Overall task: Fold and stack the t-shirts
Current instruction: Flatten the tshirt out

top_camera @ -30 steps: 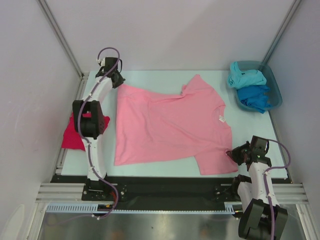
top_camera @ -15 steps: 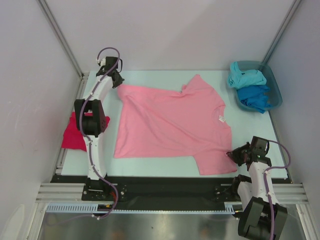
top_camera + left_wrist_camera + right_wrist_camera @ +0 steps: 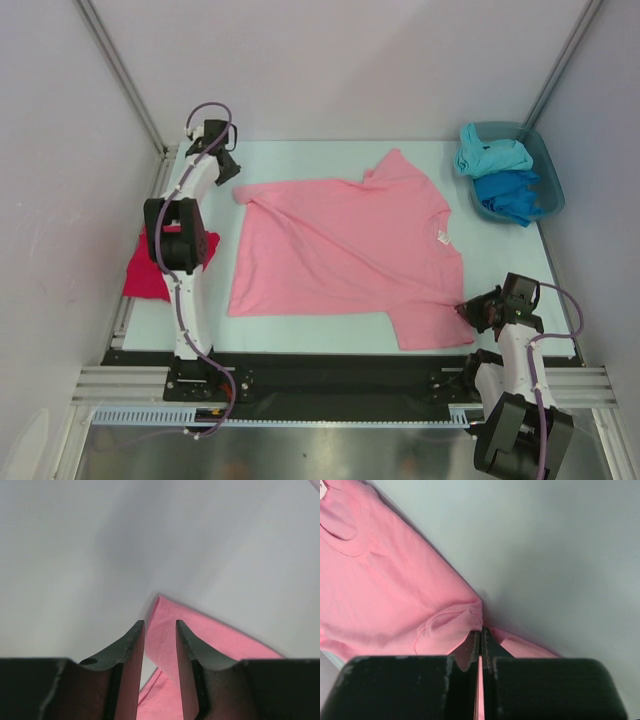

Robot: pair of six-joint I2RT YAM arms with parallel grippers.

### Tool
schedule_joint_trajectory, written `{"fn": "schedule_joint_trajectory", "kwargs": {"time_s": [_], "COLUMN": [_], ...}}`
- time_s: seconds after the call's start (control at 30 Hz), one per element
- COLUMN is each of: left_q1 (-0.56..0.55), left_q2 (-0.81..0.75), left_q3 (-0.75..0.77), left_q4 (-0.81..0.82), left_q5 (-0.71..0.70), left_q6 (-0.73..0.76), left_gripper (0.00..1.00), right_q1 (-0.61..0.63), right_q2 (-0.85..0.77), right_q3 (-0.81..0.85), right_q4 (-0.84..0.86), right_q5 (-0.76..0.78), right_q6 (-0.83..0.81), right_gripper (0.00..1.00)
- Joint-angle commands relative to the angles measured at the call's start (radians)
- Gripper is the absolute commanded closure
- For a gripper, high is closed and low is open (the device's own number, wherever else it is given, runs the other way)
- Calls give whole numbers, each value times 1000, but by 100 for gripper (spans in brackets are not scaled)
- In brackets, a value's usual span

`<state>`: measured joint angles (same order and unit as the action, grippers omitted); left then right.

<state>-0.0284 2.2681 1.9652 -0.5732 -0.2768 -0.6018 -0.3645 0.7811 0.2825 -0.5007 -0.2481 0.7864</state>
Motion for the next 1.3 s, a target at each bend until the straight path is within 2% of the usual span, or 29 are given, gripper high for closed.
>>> {"fn": "schedule_joint_trajectory", "kwargs": {"time_s": [0.0, 0.27, 0.53, 0.77, 1.03, 1.17, 1.27], "left_q1": [4, -22, -111, -206, -487, -536, -536], "left_q2": [-99, -314, -666, -818, -970, -1051, -1102], "left_q3": [-60, -277, -679, -956, -1198, -1304, -1351], "left_q4": [24, 104, 209, 272, 276, 245, 201], "left_q5": [16, 126, 171, 191, 71, -37, -58], "left_q6": [-10, -82, -98, -150, -277, -312, -334], "left_gripper": [63, 63, 63, 63, 63, 63, 63], "right_q1": [-11, -22, -27, -25, -24, -24, -25], "right_q2": [4, 3, -3, 3, 43, 69, 96], "right_q3": [35, 52, 66, 73, 72, 64, 64], "right_q4": [36, 56, 99, 105, 136, 162, 179], "right_q5": [4, -2, -29, -39, -37, -39, -42], "right_q6": [14, 28, 53, 53, 54, 56, 53], "right_gripper": [100, 100, 100, 100, 100, 100, 100]}}
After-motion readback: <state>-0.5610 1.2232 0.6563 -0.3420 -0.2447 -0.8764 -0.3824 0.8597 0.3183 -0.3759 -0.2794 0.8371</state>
